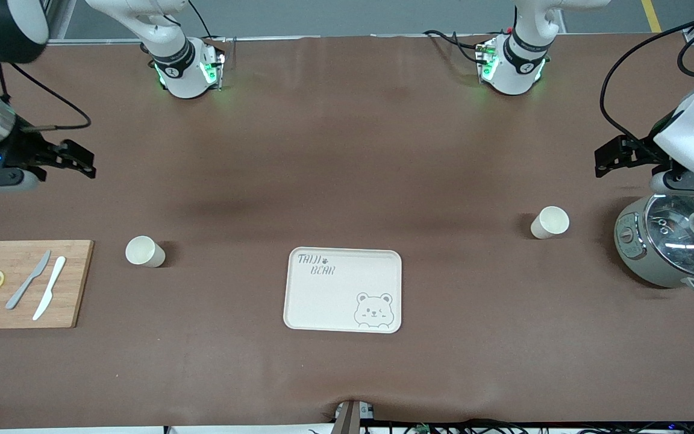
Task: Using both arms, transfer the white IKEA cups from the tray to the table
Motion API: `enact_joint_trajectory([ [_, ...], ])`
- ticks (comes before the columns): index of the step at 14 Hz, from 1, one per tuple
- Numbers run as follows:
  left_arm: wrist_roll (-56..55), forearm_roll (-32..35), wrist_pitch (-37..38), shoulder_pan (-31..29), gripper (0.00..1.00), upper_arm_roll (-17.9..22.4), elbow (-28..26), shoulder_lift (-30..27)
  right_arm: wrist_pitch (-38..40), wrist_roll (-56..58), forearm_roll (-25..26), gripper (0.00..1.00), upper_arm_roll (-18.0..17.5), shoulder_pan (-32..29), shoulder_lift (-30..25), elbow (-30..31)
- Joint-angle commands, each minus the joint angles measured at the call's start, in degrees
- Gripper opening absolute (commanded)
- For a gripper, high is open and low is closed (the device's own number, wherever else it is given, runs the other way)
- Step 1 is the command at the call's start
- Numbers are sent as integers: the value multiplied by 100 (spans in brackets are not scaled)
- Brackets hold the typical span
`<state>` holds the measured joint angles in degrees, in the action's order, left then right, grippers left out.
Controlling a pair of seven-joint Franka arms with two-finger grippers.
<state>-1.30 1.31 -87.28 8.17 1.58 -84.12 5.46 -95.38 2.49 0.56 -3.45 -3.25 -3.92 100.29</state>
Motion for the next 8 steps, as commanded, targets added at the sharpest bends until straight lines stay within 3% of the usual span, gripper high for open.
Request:
enact_joint_trajectory([
  [1, -37, -96, 80, 36, 100, 44, 62, 16, 257, 6, 67, 100, 47, -71, 5, -282],
  [8, -116, -237, 45, 27, 100, 44, 62, 60, 213, -3, 67, 100, 38, -89, 22, -265],
])
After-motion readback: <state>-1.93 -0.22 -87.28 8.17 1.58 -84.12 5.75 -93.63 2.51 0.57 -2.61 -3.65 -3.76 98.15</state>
